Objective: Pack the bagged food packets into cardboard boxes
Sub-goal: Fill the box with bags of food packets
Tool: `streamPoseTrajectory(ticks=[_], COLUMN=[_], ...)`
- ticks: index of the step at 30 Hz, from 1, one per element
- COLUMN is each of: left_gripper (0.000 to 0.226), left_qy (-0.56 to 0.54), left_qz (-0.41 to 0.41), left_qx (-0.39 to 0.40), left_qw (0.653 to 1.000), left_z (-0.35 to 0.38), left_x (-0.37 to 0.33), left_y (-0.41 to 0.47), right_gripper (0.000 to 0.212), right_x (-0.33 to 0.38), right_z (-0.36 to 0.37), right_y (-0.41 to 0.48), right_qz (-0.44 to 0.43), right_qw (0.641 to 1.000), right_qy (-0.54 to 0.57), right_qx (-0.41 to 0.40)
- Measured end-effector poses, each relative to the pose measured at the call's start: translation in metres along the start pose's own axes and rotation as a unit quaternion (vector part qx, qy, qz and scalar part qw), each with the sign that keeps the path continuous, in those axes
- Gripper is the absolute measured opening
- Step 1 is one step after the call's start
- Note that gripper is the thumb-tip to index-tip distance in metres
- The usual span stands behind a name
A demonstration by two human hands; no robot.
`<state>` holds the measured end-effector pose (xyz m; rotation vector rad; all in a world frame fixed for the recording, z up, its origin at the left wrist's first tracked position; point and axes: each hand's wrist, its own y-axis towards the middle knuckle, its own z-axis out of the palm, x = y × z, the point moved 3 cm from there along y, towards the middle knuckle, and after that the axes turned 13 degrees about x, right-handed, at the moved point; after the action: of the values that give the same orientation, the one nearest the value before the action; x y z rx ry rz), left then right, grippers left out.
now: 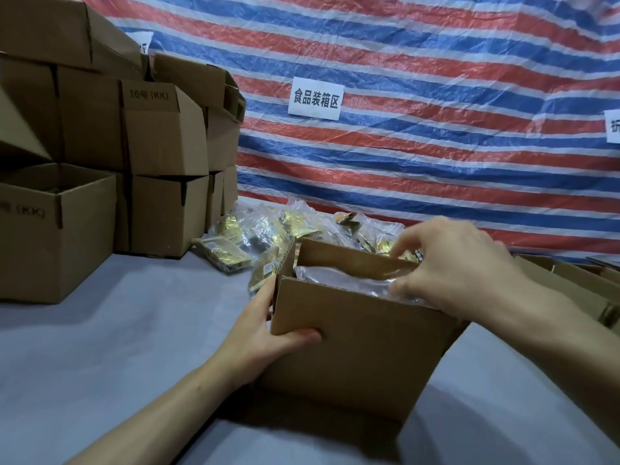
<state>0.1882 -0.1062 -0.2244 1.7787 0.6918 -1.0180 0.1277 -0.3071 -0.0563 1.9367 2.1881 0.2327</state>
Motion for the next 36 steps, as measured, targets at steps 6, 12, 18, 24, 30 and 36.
streamPoseTrajectory(ticks=[6,12,18,24,30,36], left_gripper=[0.076,0.074,0.083,0.088,0.109,0.075], left_qy=[-0.001,0.000,0.004,0.005,-0.021,-0.013], left_qz=[-0.003,-0.008,-0.012,-0.012,-0.012,-0.020], left_qx=[-0.005,-0.003,-0.011,-0.011,-0.029,-0.039], left_qw=[1.000,1.000,1.000,1.000,0.999,0.999], left_z=[0.000,-0.001,-0.002,-0.003,-0.003,-0.003], left_x=[0.000,0.003,0.005,0.006,0.002,0.007], left_y=[0.001,0.001,0.002,0.002,0.002,0.003], right_gripper=[0.026,0.073,0.075,0.073,0.062,0.055], right_x=[0.016,0.017,0.016,0.010,-0.030,-0.018], right_z=[0.005,0.031,0.032,0.028,0.008,0.012], right_y=[0.008,0.012,0.024,0.028,0.036,0.022], right_qz=[-0.101,-0.053,-0.045,-0.173,-0.163,-0.233], right_qw=[0.969,0.859,0.840,0.916,0.877,0.953], right_qy=[0.157,0.242,0.230,0.224,0.439,0.193], right_qx=[0.164,0.448,0.489,0.285,0.105,-0.011])
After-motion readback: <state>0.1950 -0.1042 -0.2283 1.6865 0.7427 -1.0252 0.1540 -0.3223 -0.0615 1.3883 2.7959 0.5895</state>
